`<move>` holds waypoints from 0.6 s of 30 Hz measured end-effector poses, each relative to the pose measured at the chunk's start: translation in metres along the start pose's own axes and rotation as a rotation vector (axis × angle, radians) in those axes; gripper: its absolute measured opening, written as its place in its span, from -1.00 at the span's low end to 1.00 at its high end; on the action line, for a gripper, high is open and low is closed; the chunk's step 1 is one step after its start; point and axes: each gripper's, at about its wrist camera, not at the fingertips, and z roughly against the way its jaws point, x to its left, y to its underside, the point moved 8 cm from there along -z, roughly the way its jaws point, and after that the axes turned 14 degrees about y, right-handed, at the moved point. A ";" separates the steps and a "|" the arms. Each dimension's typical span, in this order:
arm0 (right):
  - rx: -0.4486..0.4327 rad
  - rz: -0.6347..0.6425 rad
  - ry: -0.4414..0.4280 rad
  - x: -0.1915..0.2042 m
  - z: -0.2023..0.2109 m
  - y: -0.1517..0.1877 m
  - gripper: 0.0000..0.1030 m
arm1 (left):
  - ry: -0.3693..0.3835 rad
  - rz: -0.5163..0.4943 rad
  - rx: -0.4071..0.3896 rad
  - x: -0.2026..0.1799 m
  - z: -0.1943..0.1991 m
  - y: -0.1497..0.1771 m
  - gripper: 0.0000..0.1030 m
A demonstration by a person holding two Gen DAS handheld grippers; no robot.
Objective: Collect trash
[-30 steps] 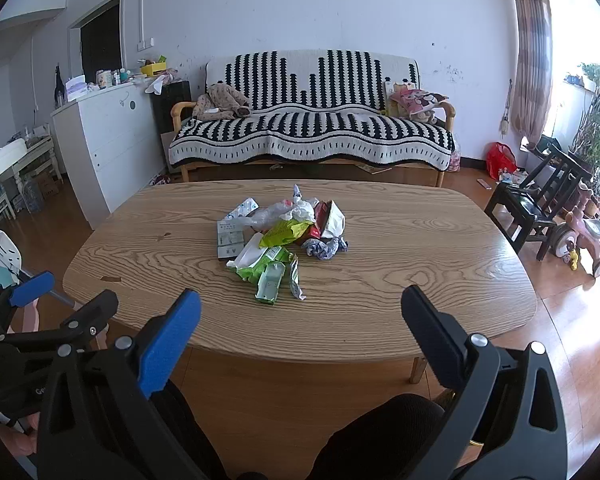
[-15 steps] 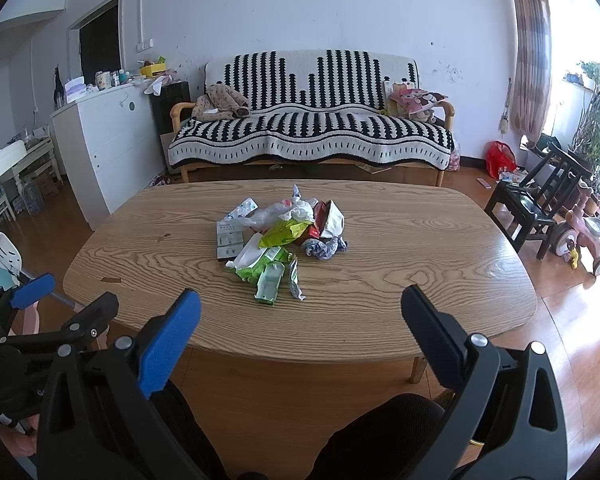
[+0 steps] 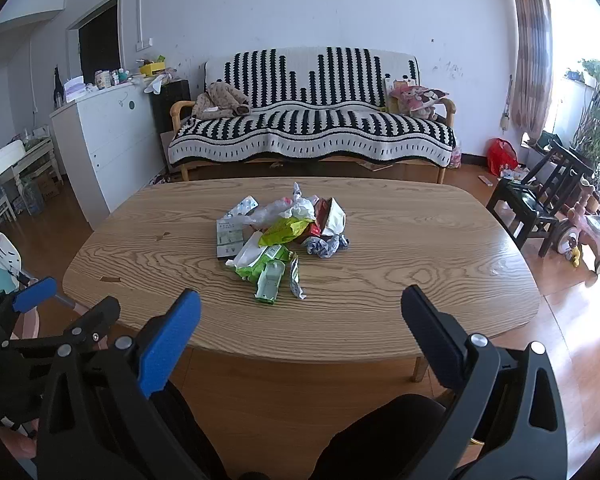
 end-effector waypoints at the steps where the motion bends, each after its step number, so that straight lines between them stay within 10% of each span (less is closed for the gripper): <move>1: 0.004 -0.002 -0.001 0.000 -0.003 0.001 0.89 | 0.000 0.002 0.006 0.001 -0.005 0.002 0.89; 18: 0.213 -0.017 -0.063 0.016 -0.182 0.034 0.75 | 0.052 0.142 0.216 0.064 -0.155 0.019 0.89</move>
